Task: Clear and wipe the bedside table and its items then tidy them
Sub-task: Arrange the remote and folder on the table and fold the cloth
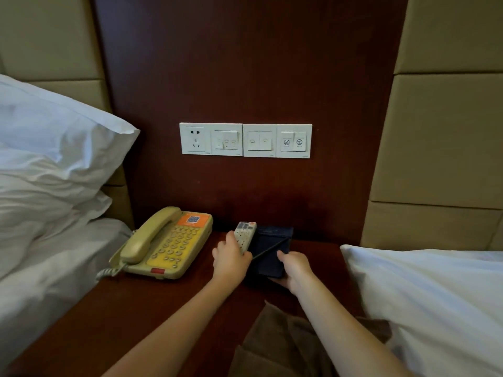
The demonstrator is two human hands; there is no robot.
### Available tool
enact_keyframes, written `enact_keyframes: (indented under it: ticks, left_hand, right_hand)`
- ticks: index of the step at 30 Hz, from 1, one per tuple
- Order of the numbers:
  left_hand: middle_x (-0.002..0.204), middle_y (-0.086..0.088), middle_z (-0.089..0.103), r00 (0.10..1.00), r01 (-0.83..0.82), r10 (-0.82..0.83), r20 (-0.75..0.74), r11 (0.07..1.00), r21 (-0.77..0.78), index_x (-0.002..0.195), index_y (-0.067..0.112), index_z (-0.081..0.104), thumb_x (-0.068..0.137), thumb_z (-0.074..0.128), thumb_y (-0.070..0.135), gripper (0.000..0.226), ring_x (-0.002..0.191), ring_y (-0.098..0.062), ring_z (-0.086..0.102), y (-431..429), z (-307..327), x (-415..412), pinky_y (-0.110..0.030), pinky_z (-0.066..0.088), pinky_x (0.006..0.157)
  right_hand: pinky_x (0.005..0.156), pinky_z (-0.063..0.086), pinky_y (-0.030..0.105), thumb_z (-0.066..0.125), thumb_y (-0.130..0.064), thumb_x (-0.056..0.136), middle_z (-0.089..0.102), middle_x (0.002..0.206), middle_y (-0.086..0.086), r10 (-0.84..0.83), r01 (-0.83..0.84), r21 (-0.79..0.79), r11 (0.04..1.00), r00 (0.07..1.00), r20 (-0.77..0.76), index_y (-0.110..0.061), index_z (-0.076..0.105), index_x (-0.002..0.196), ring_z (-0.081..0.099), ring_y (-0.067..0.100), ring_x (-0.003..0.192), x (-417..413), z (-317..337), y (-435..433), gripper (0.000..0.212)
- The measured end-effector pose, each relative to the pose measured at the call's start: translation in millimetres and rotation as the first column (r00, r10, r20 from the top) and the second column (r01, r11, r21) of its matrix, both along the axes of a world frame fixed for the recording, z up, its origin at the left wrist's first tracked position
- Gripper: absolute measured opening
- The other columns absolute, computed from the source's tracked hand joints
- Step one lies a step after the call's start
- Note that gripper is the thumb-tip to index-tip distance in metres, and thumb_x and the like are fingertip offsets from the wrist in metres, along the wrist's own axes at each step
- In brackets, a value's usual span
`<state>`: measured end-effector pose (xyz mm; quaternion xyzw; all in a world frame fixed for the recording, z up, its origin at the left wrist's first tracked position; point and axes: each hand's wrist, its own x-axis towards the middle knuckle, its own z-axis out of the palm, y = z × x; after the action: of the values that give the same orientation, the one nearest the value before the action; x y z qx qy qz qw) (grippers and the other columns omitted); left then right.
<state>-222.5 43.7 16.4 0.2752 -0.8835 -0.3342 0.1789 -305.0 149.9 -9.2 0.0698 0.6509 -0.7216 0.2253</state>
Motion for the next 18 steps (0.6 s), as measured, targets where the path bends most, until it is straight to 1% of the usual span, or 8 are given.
enact_keyframes:
  ticks: [2, 4, 6, 8, 10, 13, 15, 18]
  left_hand:
    - [0.137, -0.013, 0.04, 1.0, -0.026, 0.026, -0.003, 0.999, -0.026, 0.142, 0.012, 0.025, 0.088, 0.056, 0.022, 0.063, 0.128, -0.031, 0.036, -19.2, 2.6, 9.9, -0.039, 0.032, 0.105]
    - [0.134, -0.013, 0.044, 0.999, -0.037, 0.036, -0.039, 0.999, -0.009, 0.14, 0.013, 0.027, 0.087, 0.056, 0.02, 0.062, 0.123, -0.031, 0.042, -33.9, 5.4, 19.4, -0.042, 0.036, 0.105]
    - [0.127, -0.011, 0.049, 0.992, -0.048, 0.054, -0.118, 0.997, 0.053, 0.139, 0.014, 0.028, 0.086, 0.056, 0.018, 0.06, 0.114, -0.031, 0.049, -47.3, 11.2, 28.6, -0.042, 0.044, 0.095]
    - [0.119, -0.003, 0.05, 0.972, -0.056, 0.08, -0.223, 0.992, 0.112, 0.139, 0.012, 0.03, 0.088, 0.055, 0.016, 0.057, 0.107, -0.028, 0.053, -59.6, 21.8, 40.0, -0.031, 0.043, 0.081]
    - [0.113, -0.002, 0.056, 0.936, -0.072, 0.123, -0.329, 0.984, 0.163, 0.136, 0.01, 0.034, 0.09, 0.056, 0.017, 0.052, 0.091, -0.02, 0.056, -72.2, 35.5, 51.4, -0.028, 0.041, 0.069]
    - [0.087, 0.009, 0.051, 0.894, -0.102, 0.189, -0.406, 0.969, 0.226, 0.138, 0.012, 0.032, 0.092, 0.054, 0.019, 0.052, 0.067, -0.009, 0.052, -94.4, 45.4, 65.1, -0.023, 0.043, 0.054]
    - [0.094, 0.004, 0.053, 0.885, -0.127, 0.224, -0.408, 0.96, 0.251, 0.14, 0.012, 0.029, 0.091, 0.055, 0.023, 0.056, 0.068, -0.007, 0.051, -108.4, 46.1, 73.6, -0.024, 0.043, 0.056]
    - [0.11, -0.004, 0.05, 0.876, -0.164, 0.266, -0.401, 0.948, 0.271, 0.139, 0.012, 0.031, 0.09, 0.055, 0.023, 0.054, 0.071, -0.009, 0.052, -122.2, 43.1, 82.1, -0.026, 0.045, 0.059]
  right_hand:
    - [0.076, 0.056, 0.051, 0.053, -0.015, 0.097, 0.059, 0.109, 0.016, 0.042, -0.042, -0.003, 0.999, 0.999, 0.023, -0.008, 0.056, 0.109, 0.059, 0.037, 0.099, 6.2, -0.3, -22.2, 0.014]
    - [0.064, 0.056, 0.047, 0.053, -0.013, 0.096, 0.057, 0.113, 0.017, 0.082, -0.081, -0.017, 0.997, 0.995, 0.049, -0.009, 0.054, 0.115, 0.057, 0.037, 0.101, 14.9, -1.1, -41.4, 0.019]
    - [0.054, 0.053, 0.045, 0.053, -0.01, 0.096, 0.052, 0.122, 0.018, 0.102, -0.099, -0.048, 0.994, 0.991, 0.083, -0.01, 0.05, 0.12, 0.054, 0.04, 0.108, 20.8, -2.9, -55.8, 0.024]
    - [0.056, 0.052, 0.046, 0.052, -0.009, 0.097, 0.05, 0.129, 0.018, 0.127, -0.122, -0.053, 0.991, 0.987, 0.095, -0.011, 0.048, 0.121, 0.052, 0.04, 0.113, 21.9, -4.8, -65.3, 0.024]
    - [0.059, 0.051, 0.046, 0.05, -0.007, 0.097, 0.05, 0.13, 0.018, 0.139, -0.133, -0.067, 0.989, 0.986, 0.096, -0.01, 0.048, 0.117, 0.051, 0.04, 0.115, 18.8, -5.7, -72.2, 0.02]
    - [0.051, 0.051, 0.046, 0.052, -0.004, 0.096, 0.048, 0.133, 0.02, 0.137, -0.131, -0.056, 0.99, 0.985, 0.108, -0.008, 0.047, 0.127, 0.05, 0.041, 0.117, 14.1, -5.8, -79.4, 0.032]
    - [0.046, 0.051, 0.043, 0.053, -0.004, 0.095, 0.049, 0.133, 0.021, 0.141, -0.141, -0.007, 0.99, 0.986, 0.086, -0.007, 0.047, 0.128, 0.051, 0.041, 0.116, 15.4, -4.4, -84.0, 0.034]
    - [0.047, 0.053, 0.044, 0.057, -0.004, 0.093, 0.05, 0.128, 0.022, 0.158, -0.159, 0.074, 0.985, 0.987, 0.017, -0.004, 0.05, 0.116, 0.053, 0.043, 0.112, 16.6, -2.2, -87.0, 0.024]
